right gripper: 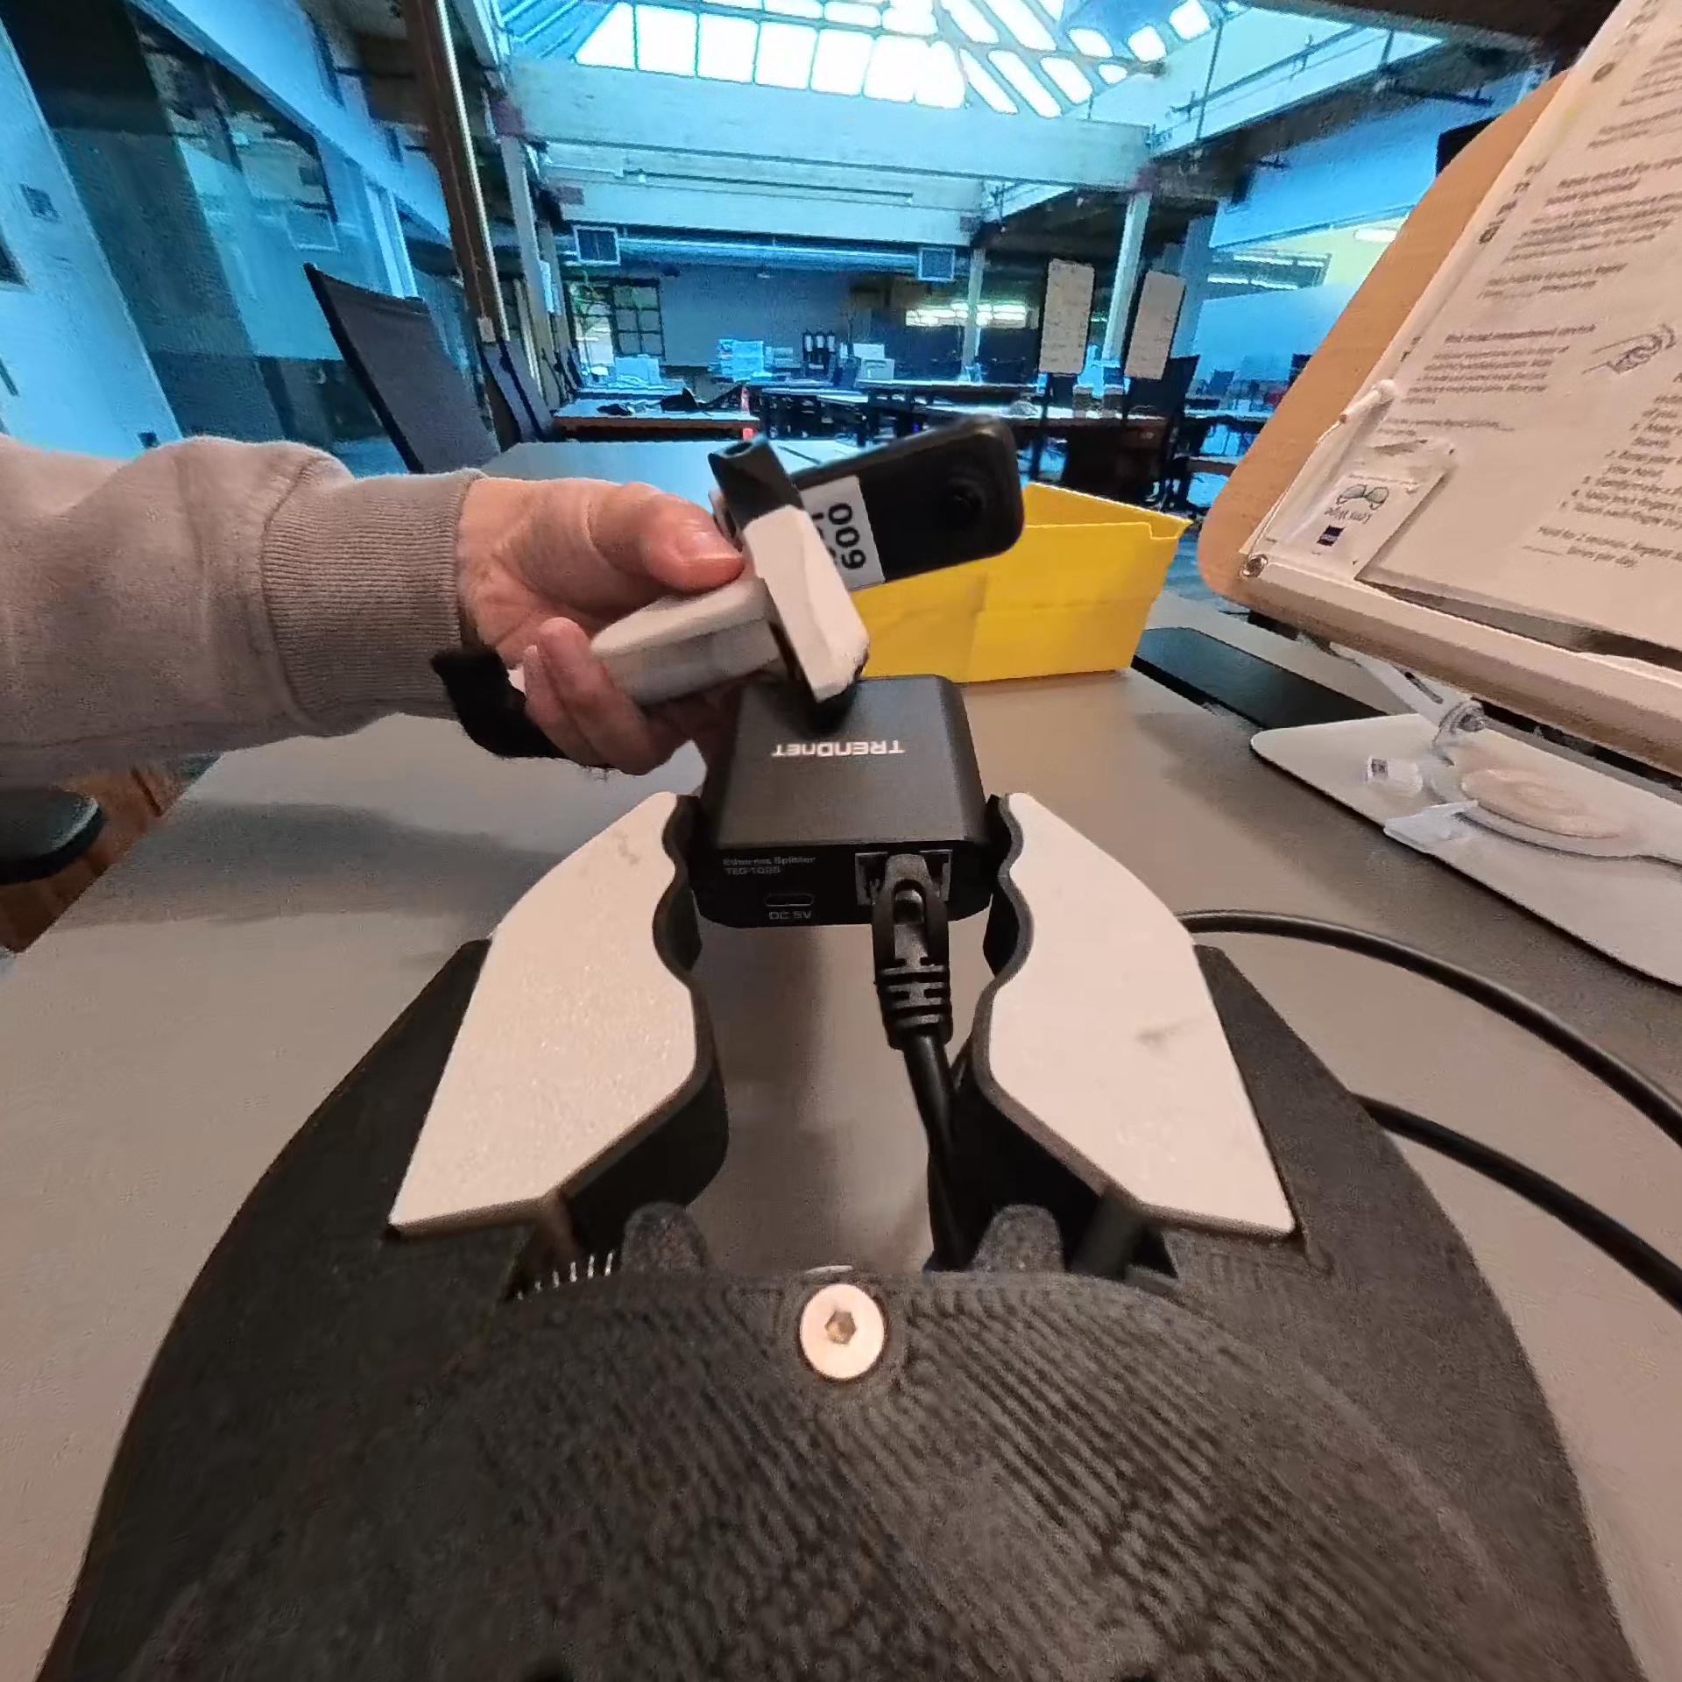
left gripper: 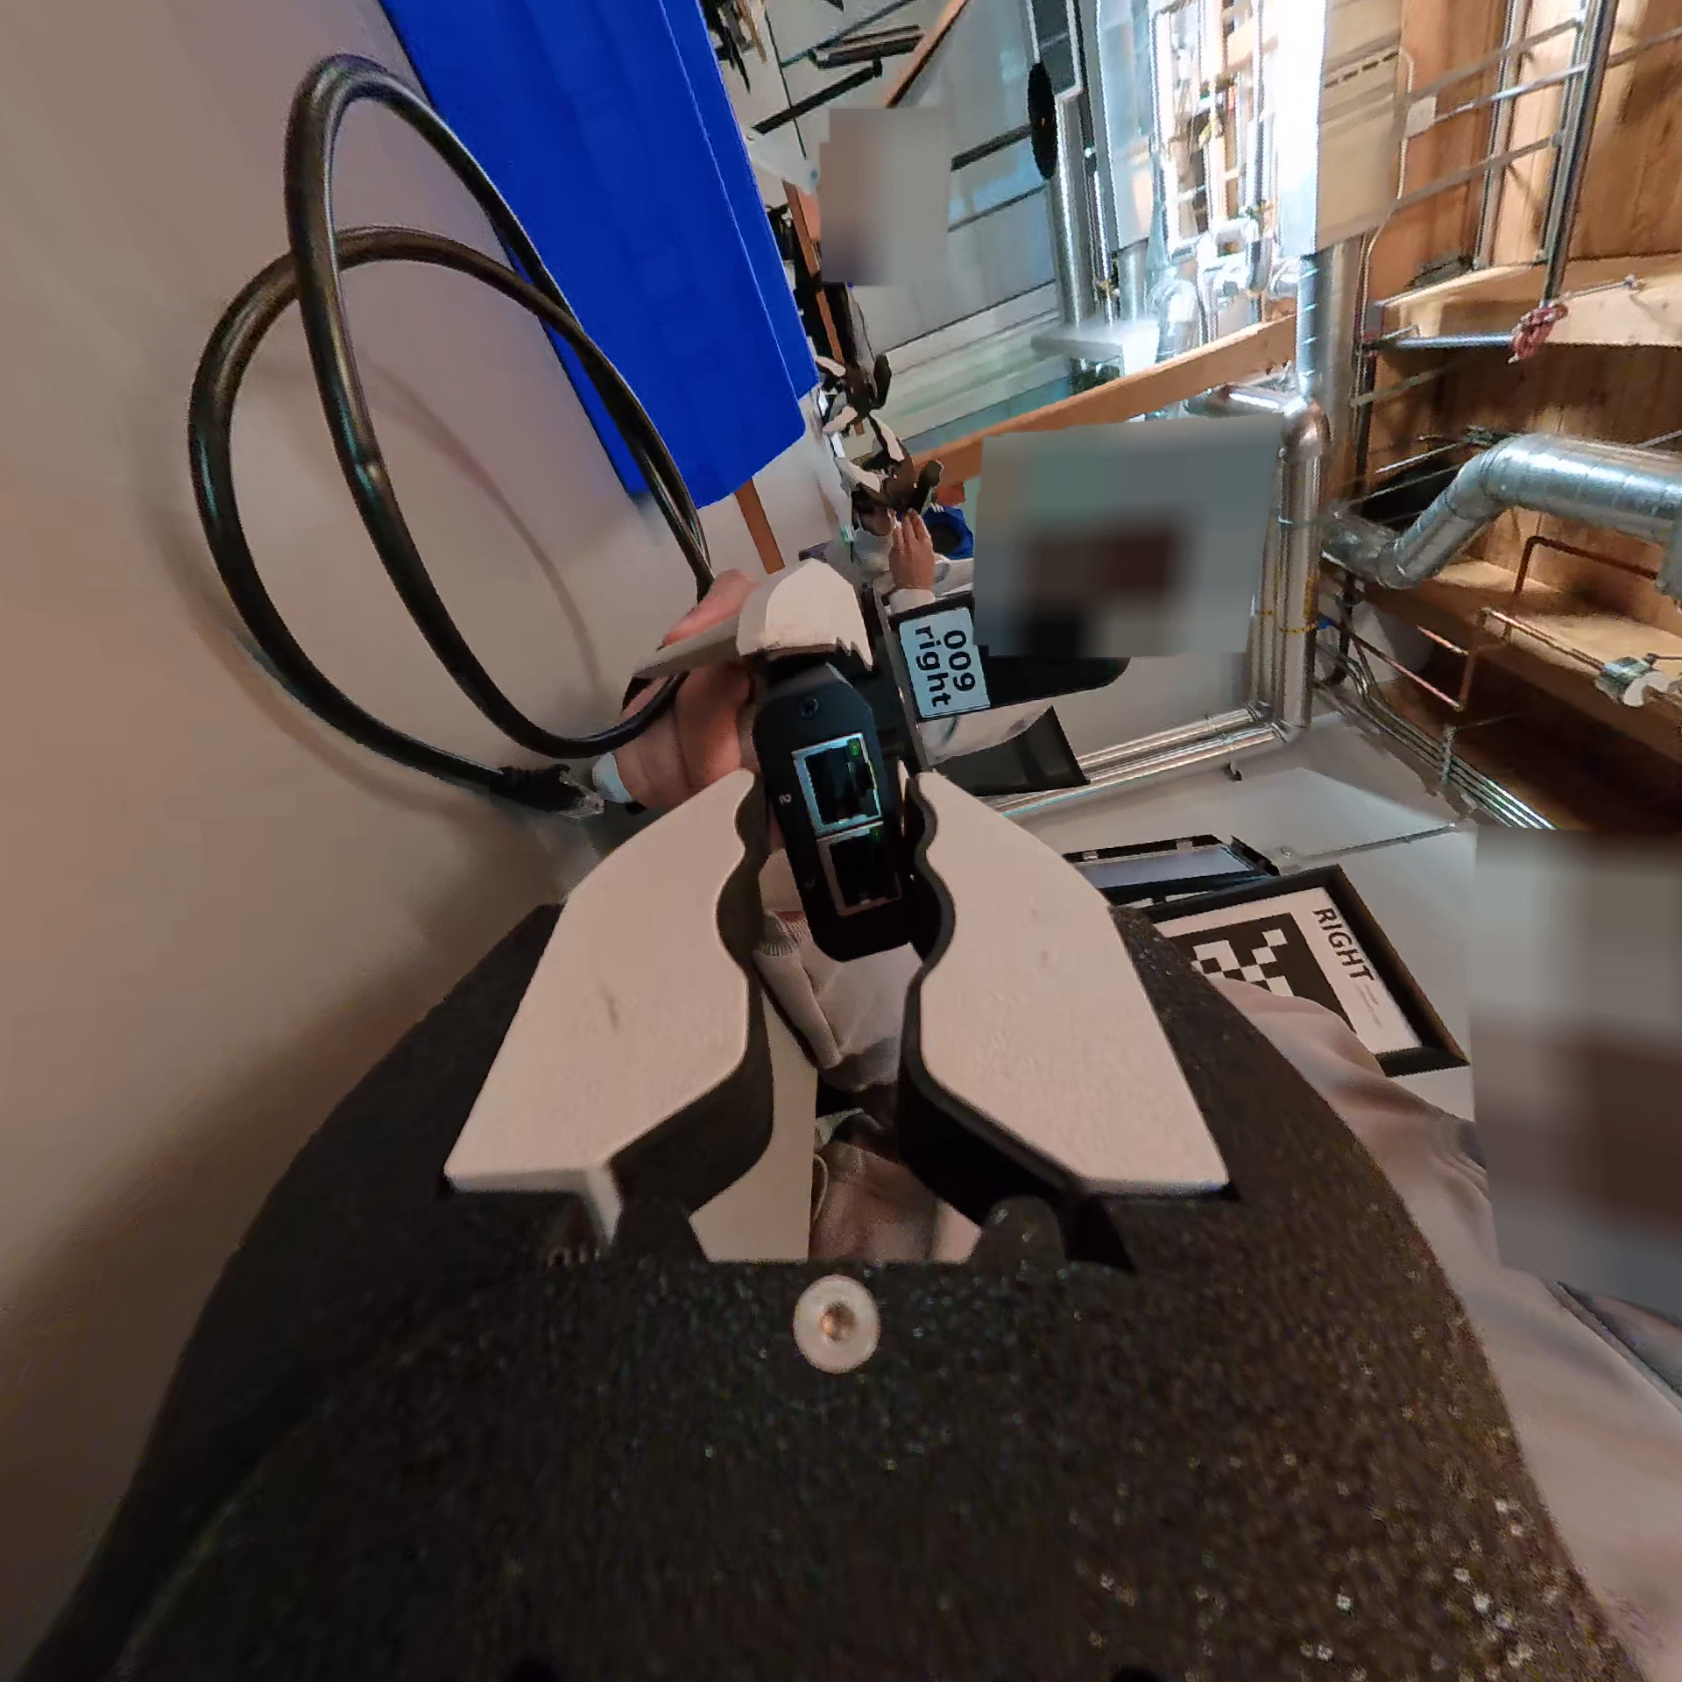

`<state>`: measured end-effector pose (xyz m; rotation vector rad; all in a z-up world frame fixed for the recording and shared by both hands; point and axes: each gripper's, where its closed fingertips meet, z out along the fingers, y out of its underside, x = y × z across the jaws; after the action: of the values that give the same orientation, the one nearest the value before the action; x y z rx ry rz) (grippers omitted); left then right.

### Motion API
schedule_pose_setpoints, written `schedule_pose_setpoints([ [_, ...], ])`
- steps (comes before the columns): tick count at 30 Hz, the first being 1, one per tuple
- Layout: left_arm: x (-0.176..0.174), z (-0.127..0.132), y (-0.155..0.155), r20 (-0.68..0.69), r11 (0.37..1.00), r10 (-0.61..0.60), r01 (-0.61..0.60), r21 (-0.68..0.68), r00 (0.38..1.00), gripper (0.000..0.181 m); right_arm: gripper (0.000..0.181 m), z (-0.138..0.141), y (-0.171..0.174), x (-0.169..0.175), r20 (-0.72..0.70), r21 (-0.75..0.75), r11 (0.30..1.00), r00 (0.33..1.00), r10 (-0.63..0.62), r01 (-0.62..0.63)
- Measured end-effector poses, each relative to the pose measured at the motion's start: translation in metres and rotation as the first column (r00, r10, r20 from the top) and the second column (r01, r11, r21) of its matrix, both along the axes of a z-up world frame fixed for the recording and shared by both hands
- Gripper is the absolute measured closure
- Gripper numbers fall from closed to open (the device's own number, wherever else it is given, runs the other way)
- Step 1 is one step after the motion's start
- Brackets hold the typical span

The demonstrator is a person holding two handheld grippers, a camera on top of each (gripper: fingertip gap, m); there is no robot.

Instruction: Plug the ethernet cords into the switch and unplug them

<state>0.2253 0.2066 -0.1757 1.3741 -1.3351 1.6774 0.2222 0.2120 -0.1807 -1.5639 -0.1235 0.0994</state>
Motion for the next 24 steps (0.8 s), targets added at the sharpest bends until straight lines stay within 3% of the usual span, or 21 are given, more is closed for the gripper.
schedule_pose_setpoints([
  [9,-0.006,0.0,0.0,0.062,0.999,0.029,-0.03,0.014,0.998,0.155,0.12,0.0,0.0,-0.005,0.052,0.004,1.0,0.999,0.013,-0.013],
  [12,-0.007,0.005,-0.003,0.072,0.998,0.045,-0.042,-0.041,0.996,0.156,0.12,0.007,-0.002,-0.006,0.071,0.069,0.998,0.997,-0.011,0.006],
  [17,-0.009,0.0,-0.002,0.058,0.991,0.066,-0.059,-0.116,0.996,0.156,0.12,0.002,-0.002,-0.008,0.075,0.026,1.0,0.997,0.014,-0.016],
  [21,-0.012,0.008,0.024,0.162,0.979,0.131,-0.154,0.135,0.978,0.143,0.12,0.006,-0.006,-0.004,0.044,0.058,0.998,0.999,0.002,-0.005],
  [23,-0.016,0.034,0.062,0.303,0.924,0.205,-0.286,0.253,0.931,0.143,0.12,0.012,-0.013,0.007,-0.021,0.104,0.994,0.999,-0.028,0.031],
  [24,-0.017,0.045,0.091,0.366,0.866,0.251,-0.377,0.329,0.896,0.143,0.12,0.016,-0.016,0.011,-0.052,0.131,0.991,0.998,-0.033,0.04],
])
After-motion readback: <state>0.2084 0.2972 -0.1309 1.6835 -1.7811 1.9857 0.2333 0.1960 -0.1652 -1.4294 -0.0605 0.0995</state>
